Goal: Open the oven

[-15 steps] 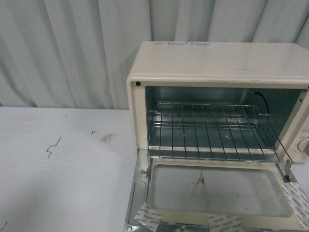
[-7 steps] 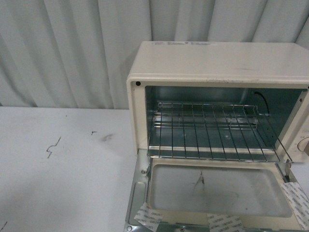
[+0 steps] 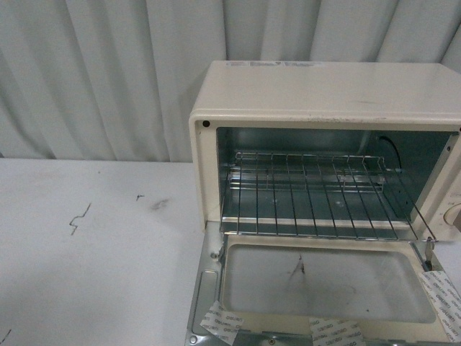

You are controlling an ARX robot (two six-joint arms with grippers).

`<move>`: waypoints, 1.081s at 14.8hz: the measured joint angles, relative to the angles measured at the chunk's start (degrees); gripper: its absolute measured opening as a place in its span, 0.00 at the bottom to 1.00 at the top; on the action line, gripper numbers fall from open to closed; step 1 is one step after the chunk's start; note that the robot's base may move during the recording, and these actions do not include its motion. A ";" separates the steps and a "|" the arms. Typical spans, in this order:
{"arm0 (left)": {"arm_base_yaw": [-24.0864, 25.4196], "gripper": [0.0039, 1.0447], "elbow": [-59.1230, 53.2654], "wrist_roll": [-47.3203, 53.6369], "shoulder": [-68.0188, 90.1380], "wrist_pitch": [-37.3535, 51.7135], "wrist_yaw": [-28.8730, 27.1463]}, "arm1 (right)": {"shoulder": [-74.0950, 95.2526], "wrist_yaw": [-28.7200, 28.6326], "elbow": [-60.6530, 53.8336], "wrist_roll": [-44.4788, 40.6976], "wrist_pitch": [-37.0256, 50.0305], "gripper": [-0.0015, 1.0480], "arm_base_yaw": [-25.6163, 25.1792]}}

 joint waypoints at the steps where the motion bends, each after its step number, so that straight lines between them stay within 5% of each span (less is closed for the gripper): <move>1: 0.00 0.94 0.00 0.00 0.00 0.00 -0.02 | 0.00 0.00 0.00 0.00 0.00 0.94 0.00; 16: 0.00 0.94 0.00 0.00 0.00 -0.11 -0.02 | 0.07 -0.02 0.00 0.00 -0.07 0.94 0.00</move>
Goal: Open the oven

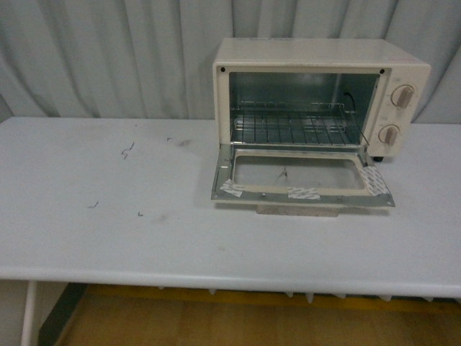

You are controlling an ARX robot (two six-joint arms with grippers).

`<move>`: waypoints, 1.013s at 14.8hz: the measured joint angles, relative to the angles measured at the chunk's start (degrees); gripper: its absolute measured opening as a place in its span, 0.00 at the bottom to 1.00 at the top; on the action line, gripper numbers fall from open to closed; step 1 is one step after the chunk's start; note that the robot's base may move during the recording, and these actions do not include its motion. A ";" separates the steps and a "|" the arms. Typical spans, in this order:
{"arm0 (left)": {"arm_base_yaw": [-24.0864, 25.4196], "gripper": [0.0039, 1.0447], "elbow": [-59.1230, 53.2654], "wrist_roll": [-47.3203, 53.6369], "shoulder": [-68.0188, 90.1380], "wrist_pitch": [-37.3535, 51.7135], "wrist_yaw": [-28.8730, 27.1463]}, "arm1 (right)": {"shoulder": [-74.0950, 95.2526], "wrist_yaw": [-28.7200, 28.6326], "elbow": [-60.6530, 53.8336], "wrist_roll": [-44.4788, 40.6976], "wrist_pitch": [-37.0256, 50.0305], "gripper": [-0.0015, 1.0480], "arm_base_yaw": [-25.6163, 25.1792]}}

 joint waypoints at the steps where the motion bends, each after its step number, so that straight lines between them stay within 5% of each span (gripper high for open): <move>1: 0.00 0.94 0.00 0.00 0.00 0.07 0.00 | -0.02 0.02 0.00 0.00 0.09 0.94 0.00; 15: 0.00 0.94 0.00 0.02 0.00 0.11 0.02 | -0.07 0.02 0.00 0.00 0.09 0.94 0.00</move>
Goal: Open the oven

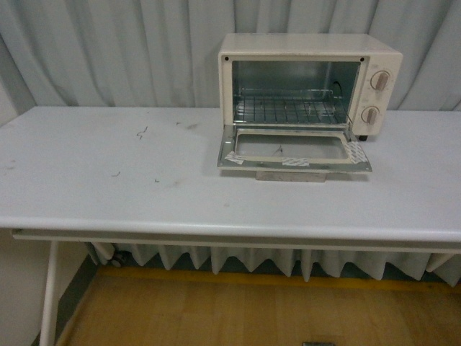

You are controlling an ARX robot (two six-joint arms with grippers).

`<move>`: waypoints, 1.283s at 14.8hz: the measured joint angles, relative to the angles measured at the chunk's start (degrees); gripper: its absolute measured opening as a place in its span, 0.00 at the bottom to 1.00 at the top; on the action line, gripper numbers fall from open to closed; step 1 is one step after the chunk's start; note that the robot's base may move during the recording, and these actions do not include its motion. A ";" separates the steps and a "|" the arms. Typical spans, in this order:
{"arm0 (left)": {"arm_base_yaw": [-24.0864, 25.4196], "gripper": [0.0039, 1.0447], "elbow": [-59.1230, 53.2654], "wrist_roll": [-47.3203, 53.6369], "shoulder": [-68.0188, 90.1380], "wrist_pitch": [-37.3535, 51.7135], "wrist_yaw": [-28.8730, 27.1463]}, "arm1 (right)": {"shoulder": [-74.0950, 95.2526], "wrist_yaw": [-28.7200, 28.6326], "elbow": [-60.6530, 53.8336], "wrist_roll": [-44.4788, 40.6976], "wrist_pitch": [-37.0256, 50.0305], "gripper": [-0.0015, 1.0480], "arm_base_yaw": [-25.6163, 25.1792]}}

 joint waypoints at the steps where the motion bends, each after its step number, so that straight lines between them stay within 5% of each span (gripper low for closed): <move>1: 0.00 0.94 0.00 -0.02 0.00 0.00 0.00 | 0.00 0.00 0.00 0.00 0.00 0.94 0.00; 19: 0.00 0.94 0.00 0.04 0.00 0.02 0.02 | 0.00 0.02 0.00 0.09 -0.07 0.94 0.00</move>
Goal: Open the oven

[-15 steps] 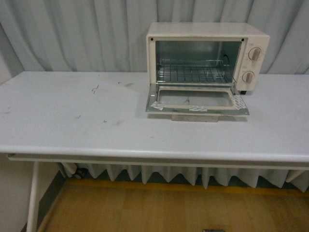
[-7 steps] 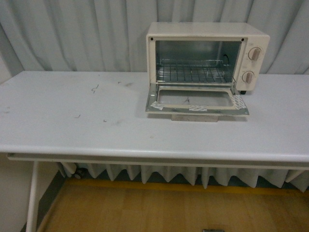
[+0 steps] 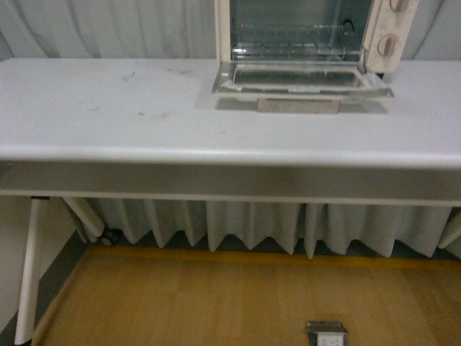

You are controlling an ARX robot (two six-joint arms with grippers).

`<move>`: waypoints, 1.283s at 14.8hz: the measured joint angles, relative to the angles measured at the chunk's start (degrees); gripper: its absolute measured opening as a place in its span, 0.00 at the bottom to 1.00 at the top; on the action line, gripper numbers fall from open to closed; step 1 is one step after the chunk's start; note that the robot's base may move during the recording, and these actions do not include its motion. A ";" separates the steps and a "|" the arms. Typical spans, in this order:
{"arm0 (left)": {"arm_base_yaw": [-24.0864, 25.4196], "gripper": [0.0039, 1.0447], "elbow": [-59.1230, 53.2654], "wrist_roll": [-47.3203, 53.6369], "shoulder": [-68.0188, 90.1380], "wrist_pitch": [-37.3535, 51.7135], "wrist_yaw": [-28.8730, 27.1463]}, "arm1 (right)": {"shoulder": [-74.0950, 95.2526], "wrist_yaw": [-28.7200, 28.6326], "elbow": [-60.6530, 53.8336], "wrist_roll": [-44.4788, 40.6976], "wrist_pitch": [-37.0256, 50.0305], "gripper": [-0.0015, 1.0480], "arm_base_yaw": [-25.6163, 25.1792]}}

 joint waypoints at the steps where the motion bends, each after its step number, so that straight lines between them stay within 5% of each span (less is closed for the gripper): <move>1: 0.00 0.94 0.00 0.00 0.00 0.02 -0.02 | 0.00 0.02 0.00 0.09 0.07 0.94 0.00; 19: 0.00 0.94 0.00 0.13 0.00 -0.11 -0.02 | 0.02 -0.02 0.00 0.11 -0.07 0.94 0.00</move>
